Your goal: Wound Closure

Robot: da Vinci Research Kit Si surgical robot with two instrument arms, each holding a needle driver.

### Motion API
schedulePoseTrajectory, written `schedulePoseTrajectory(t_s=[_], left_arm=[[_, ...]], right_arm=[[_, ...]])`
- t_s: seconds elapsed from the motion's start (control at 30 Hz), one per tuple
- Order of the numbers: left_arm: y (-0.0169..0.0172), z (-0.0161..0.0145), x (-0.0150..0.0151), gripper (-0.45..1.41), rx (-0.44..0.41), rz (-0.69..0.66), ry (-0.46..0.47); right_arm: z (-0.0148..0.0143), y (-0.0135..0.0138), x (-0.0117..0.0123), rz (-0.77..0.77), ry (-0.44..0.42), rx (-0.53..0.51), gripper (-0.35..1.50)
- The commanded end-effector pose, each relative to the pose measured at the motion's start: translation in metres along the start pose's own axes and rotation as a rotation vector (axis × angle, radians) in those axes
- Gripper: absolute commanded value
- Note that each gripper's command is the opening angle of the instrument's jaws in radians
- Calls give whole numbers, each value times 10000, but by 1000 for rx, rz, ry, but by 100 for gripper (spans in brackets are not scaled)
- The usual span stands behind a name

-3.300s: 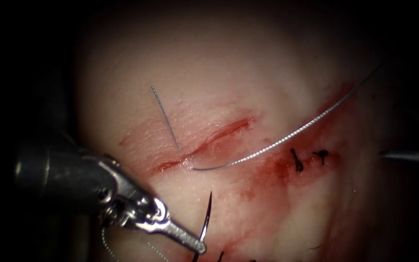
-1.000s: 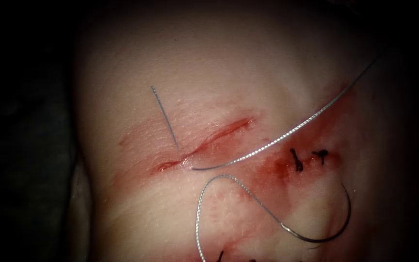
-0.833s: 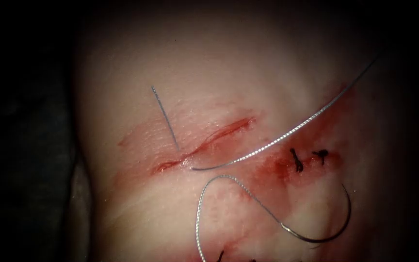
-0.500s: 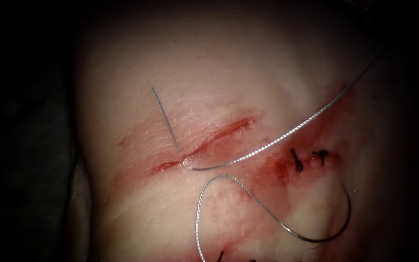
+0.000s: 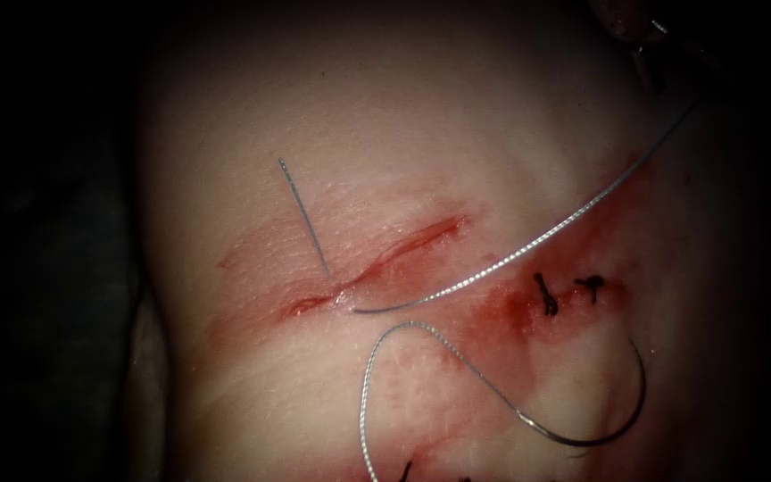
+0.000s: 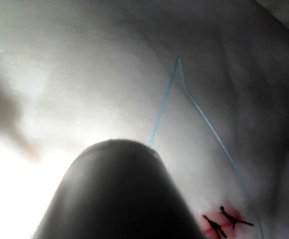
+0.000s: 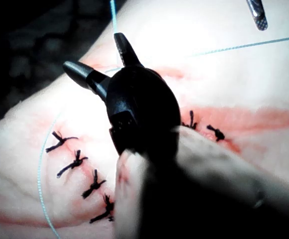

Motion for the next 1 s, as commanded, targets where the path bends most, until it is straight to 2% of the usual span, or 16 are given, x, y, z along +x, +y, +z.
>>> schedulePoseTrajectory(t_s=[0.03,0.17,0.2,0.23,0.3,0.4,0.53,0.63,0.73,0.77,1.0], left_arm=[[-2,5,10,74,5,-3,5],[-7,10,10,74,11,-4,-2],[-7,11,10,69,12,-2,-5],[-8,12,10,62,13,1,-7],[-9,16,15,37,17,4,-6],[-9,19,20,32,20,4,2],[-11,26,28,10,27,8,10],[-15,33,27,-17,34,14,7],[-16,35,28,-25,37,16,6],[-15,34,29,-45,33,2,8],[-12,25,24,-45,-9,12,14]], right_arm=[[9,0,-1,5,1,2,110],[9,0,-2,4,1,2,110],[9,0,-2,4,1,2,110],[9,0,-2,4,1,2,110],[10,-1,-2,10,1,2,110],[10,-2,-2,10,1,2,110],[10,-3,-1,10,1,4,106],[10,-4,-1,10,1,4,105],[10,-4,-1,9,1,4,103],[10,-4,-2,15,1,5,101],[12,-5,-3,13,1,5,100]])
